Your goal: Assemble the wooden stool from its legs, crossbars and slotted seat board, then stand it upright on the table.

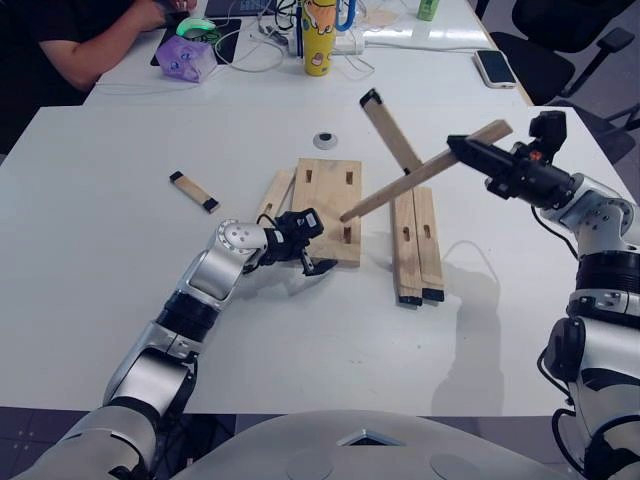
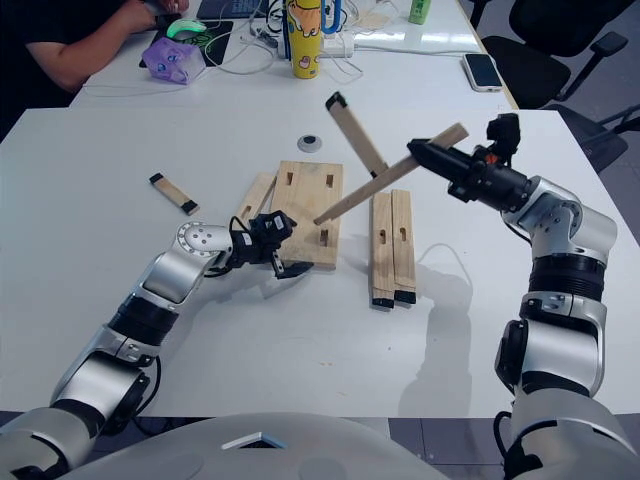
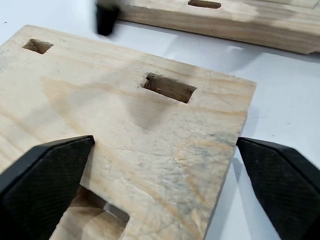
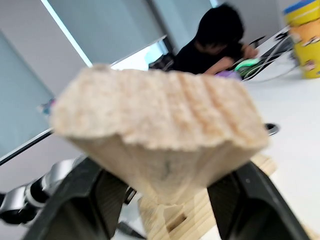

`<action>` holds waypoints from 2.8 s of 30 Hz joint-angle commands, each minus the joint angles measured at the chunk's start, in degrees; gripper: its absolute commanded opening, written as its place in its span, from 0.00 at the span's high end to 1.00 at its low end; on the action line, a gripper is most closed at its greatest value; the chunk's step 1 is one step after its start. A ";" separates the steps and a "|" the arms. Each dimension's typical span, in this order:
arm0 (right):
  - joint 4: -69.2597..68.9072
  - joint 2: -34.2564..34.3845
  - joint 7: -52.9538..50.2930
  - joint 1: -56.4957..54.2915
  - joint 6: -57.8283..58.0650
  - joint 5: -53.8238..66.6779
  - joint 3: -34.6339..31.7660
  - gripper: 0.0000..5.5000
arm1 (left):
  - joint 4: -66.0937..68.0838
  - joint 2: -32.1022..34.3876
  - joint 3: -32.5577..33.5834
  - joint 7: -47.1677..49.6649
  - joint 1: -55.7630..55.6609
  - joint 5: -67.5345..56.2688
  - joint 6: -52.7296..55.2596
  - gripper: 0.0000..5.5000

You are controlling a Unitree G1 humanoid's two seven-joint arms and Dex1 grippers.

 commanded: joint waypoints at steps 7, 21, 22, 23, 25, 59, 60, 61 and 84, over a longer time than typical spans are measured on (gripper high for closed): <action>8.36 -0.48 8.99 -12.69 -8.12 -7.77 9.17 0.63 | 4.72 1.31 -2.35 -0.09 4.52 0.44 4.75 0.05; 22.06 0.80 15.57 -22.26 -22.19 -18.44 16.03 0.63 | 3.58 1.80 -3.22 0.12 5.91 0.27 4.62 0.05; 22.17 1.06 15.92 -22.67 -23.09 -18.86 16.63 0.63 | 3.61 1.98 -3.30 -0.03 5.93 0.30 4.54 0.05; 22.01 1.35 16.12 -22.90 -23.85 -19.08 17.27 0.63 | 3.63 2.11 -3.35 -0.12 5.93 0.32 4.49 0.05; 19.41 1.43 16.24 -21.87 -24.44 -18.94 20.16 0.63 | 3.84 2.24 -3.54 -0.40 5.74 0.39 4.34 0.05; -11.36 -1.11 6.61 -3.39 -21.51 -16.37 26.32 0.63 | 1.35 2.85 -2.93 1.37 9.40 -0.54 4.71 0.05; -10.25 -0.49 5.79 -3.57 -21.64 -16.51 26.04 0.63 | 1.22 2.75 -2.89 1.53 9.63 -0.63 4.84 0.05; -8.28 0.57 4.47 -4.05 -22.13 -16.57 25.35 0.63 | 1.18 2.63 -2.87 1.71 9.78 -0.72 4.92 0.05; -1.67 9.52 -6.48 6.83 -28.06 -15.26 22.48 0.63 | 0.92 2.06 -3.30 2.71 11.71 -1.99 5.29 0.05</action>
